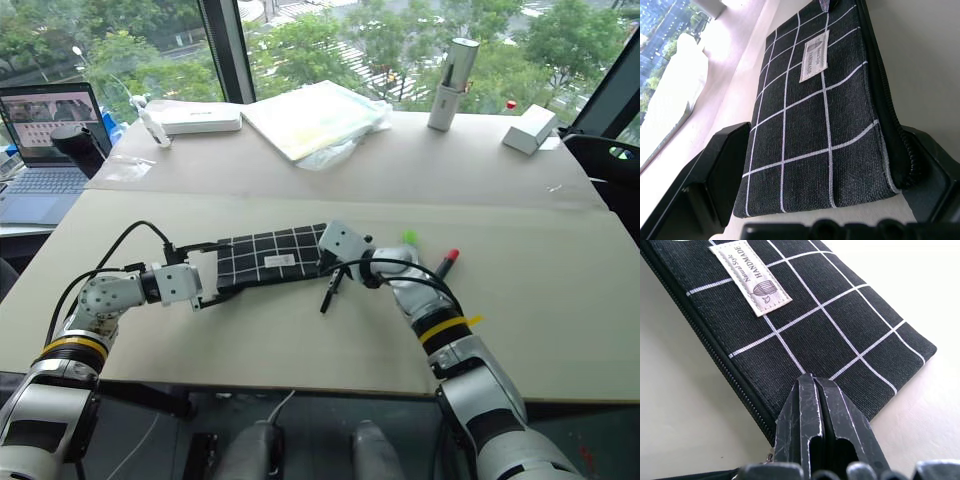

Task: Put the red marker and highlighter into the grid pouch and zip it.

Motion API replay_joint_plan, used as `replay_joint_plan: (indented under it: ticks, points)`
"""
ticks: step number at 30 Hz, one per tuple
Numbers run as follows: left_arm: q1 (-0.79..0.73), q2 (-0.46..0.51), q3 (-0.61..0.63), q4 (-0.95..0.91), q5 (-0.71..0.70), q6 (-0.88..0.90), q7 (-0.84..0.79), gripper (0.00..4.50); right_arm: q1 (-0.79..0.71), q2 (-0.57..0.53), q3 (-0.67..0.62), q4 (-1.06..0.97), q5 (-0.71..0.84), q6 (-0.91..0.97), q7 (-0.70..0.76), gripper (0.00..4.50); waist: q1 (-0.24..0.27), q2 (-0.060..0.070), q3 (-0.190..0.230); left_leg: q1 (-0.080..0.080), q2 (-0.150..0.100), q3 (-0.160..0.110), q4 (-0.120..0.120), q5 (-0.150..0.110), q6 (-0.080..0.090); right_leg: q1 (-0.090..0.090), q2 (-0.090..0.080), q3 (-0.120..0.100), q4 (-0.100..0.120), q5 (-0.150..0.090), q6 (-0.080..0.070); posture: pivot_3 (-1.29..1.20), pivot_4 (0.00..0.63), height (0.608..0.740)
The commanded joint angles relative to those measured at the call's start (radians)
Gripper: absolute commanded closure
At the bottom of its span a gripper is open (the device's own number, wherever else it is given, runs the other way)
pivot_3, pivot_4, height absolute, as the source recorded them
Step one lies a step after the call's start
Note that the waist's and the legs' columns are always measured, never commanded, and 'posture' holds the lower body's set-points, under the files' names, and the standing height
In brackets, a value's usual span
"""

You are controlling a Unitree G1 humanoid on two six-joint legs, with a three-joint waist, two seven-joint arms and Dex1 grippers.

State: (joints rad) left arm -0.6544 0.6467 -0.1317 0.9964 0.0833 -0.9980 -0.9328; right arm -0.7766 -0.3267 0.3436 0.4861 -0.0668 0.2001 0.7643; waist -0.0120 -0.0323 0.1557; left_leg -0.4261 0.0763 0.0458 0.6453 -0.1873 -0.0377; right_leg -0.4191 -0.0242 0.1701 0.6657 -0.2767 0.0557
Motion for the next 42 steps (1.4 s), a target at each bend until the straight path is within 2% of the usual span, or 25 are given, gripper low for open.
replay_joint_plan:
  ticks: [1,11,17,20,23,27,30,34,37,42]
  points:
    - [0.009,-0.023,-0.048,0.032,0.03,-0.012,-0.034,0.71,-0.012,-0.012,-0.022,0.019,-0.016,-0.001,-0.004,4.5,0.0,0.0,0.0,0.0,0.0,0.0,0.0,0.0,0.0,0.0,0.0,0.0,0.0,0.0,0.0,0.0,0.15,0.736]
    - [-0.006,-0.039,-0.044,0.042,-0.026,-0.001,-0.12,4.37,-0.009,-0.017,-0.032,0.021,-0.014,-0.003,-0.003,4.5,-0.003,0.0,0.0,0.0,0.0,0.0,0.0,0.0,0.0,0.0,0.0,0.0,0.0,0.0,0.0,0.0,0.15,0.736]
    - [-0.018,-0.056,-0.011,0.035,-0.06,0.126,-0.119,4.44,-0.036,0.005,-0.102,0.063,0.025,0.004,-0.057,4.5,-0.001,0.0,0.0,0.0,0.0,0.0,0.0,0.0,0.0,0.0,0.0,0.0,0.0,0.0,0.0,0.0,0.15,0.736]
    - [-0.018,-0.063,0.014,0.023,-0.092,0.187,-0.134,4.5,-0.052,0.024,-0.176,0.069,0.099,0.046,-0.041,3.69,-0.001,0.0,0.0,0.0,0.0,0.0,0.0,0.0,0.0,0.0,0.0,0.0,0.0,0.0,0.0,0.0,0.15,0.736]
    - [-0.017,-0.073,0.046,-0.001,-0.127,0.252,-0.132,4.5,-0.072,0.019,-0.265,0.039,0.197,0.113,0.005,2.61,-0.002,0.0,0.0,0.0,0.0,0.0,0.0,0.0,0.0,-0.001,0.0,0.0,0.0,0.0,0.0,0.0,0.15,0.736]
    - [-0.005,-0.104,0.096,-0.079,-0.196,0.375,-0.118,4.5,-0.076,-0.025,-0.379,-0.105,0.363,0.311,0.072,1.3,-0.002,0.0,0.0,-0.003,0.0,-0.001,0.0,0.0,0.0,-0.003,0.0,0.0,0.0,0.0,0.0,0.0,0.15,0.736]
    - [0.012,-0.132,0.133,-0.162,-0.248,0.483,-0.098,4.5,-0.015,-0.071,-0.399,-0.272,0.439,0.449,0.101,1.3,-0.002,0.0,0.0,-0.006,0.0,-0.003,0.0,0.0,0.0,-0.004,0.0,-0.001,0.0,0.0,0.0,0.0,0.15,0.736]
    - [0.049,-0.145,0.137,-0.259,-0.255,0.557,-0.085,4.5,0.11,-0.091,-0.327,-0.415,0.4,0.524,0.041,1.3,-0.007,0.0,0.0,-0.007,0.0,-0.007,-0.001,0.0,0.0,-0.004,0.001,-0.006,-0.001,0.0,0.0,0.0,0.15,0.736]
    - [0.064,-0.151,0.132,-0.302,-0.253,0.588,-0.075,4.5,0.163,-0.031,-0.313,-0.426,0.37,0.555,-0.074,1.3,-0.015,0.0,0.0,-0.008,0.0,-0.007,-0.001,0.0,0.0,-0.005,0.001,-0.006,-0.001,0.0,0.0,0.0,0.15,0.736]
    - [0.079,-0.157,0.125,-0.324,-0.242,0.602,-0.068,4.5,0.147,0.075,-0.365,-0.36,0.359,0.556,-0.23,1.3,-0.027,0.0,0.0,-0.008,0.0,-0.009,-0.001,0.0,0.0,-0.004,0.0,-0.007,-0.001,0.0,-0.001,0.0,0.15,0.736]
